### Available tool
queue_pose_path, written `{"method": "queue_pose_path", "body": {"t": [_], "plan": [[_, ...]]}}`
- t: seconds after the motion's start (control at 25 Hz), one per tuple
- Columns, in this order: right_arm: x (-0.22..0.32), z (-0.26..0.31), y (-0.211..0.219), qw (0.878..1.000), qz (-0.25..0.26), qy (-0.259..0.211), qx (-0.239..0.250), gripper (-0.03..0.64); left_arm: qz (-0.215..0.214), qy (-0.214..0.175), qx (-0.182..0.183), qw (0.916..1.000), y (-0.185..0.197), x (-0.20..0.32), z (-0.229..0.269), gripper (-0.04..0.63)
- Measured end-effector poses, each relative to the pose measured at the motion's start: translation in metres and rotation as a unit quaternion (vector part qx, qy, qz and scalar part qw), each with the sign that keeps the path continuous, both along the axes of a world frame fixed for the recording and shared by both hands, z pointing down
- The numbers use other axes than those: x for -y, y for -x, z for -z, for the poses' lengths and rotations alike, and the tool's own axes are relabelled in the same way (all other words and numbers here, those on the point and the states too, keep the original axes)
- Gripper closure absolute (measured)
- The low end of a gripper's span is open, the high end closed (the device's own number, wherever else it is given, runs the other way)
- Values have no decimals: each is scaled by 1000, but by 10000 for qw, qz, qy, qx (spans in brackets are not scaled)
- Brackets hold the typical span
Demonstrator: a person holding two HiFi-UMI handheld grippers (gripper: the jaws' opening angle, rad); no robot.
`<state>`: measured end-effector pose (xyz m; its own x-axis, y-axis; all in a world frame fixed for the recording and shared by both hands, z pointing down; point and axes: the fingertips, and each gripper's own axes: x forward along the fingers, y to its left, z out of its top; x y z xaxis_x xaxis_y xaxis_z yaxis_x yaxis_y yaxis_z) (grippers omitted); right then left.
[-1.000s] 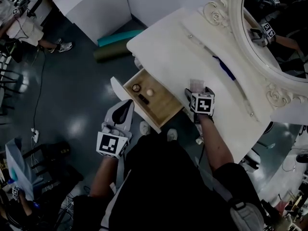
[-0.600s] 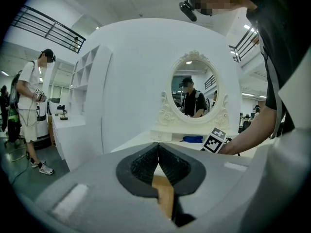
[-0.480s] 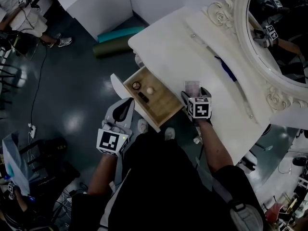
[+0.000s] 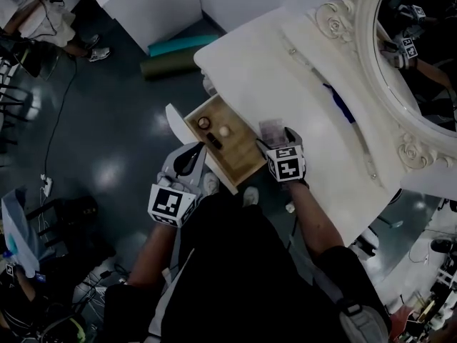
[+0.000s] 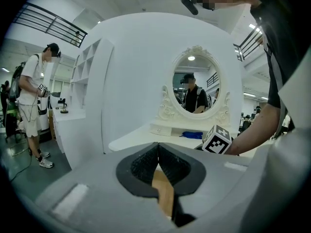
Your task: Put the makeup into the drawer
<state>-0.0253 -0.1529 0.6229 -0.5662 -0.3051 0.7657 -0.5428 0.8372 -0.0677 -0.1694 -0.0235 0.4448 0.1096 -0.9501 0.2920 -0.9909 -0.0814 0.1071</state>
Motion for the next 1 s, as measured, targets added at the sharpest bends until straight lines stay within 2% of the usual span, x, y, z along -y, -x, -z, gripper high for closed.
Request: {"method": "queue_pose_path", "body": {"t": [0.36, 0.44, 0.6, 0.72, 0.8, 0.88, 1.0], "plan": [[-11, 0, 25, 9973, 719, -103, 79, 190, 170, 187, -148, 9996, 1, 3, -13, 591], [-11, 0, 27, 9968, 779, -103, 146, 190, 236, 391, -364, 9983, -1, 7, -25, 580], [-11, 4, 26, 9953, 929, -145, 241, 190, 309, 763, -1207, 9893, -14, 29, -60, 512], [-14, 4, 23, 9939, 1059, -114, 270, 190, 266, 985, -1855, 9773, -32, 48, -88, 485], [-17, 3, 23, 9923, 1195, -102, 293, 190, 231, 1191, -2304, 9655, -44, 58, -109, 462], [-22, 5, 24, 9900, 1372, -63, 306, 190, 277, 1406, -2852, 9477, -52, 66, -131, 424], [-29, 6, 22, 9862, 1614, -57, 364, 190, 369, 1584, -3580, 9195, -54, 77, -155, 410]]}}
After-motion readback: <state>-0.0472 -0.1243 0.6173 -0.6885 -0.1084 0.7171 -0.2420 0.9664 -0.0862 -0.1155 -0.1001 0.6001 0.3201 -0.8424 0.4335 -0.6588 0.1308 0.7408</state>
